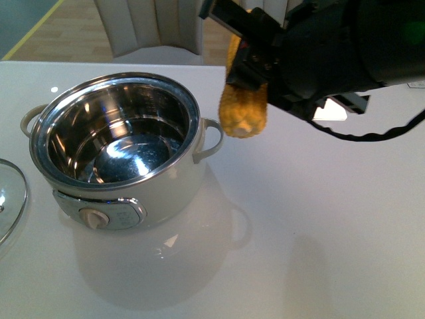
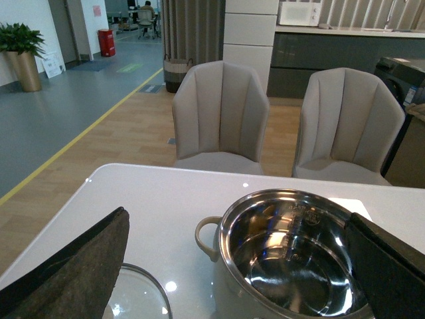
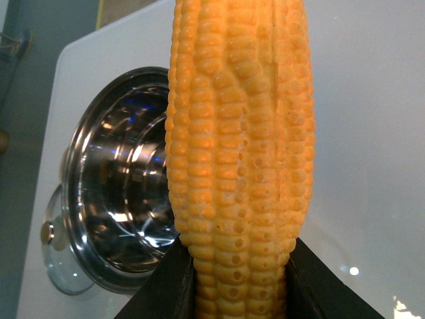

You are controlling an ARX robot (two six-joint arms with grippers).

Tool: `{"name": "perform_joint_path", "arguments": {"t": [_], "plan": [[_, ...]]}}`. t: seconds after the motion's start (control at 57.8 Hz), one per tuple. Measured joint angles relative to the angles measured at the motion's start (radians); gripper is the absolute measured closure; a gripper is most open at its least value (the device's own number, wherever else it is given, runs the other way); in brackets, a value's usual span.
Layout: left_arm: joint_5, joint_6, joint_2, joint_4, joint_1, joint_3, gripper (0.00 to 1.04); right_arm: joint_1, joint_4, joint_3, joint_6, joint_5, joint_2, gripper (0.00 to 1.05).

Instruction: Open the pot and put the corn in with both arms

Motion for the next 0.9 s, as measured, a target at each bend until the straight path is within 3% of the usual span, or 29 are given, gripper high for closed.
{"name": "perform_joint_path", "arguments": {"t": [0.38,0.899], "plan": [[0.0,0.0,0.0,0.0,0.0,0.0,0.07,0.092,0.042,0.144,0.183,-0.092,0.135,0.82],[0.0,0.0,0.0,0.0,0.0,0.0,0.07,0.153,-0.013,0.32,0.238,-0.1,0.289,0.82]]}}
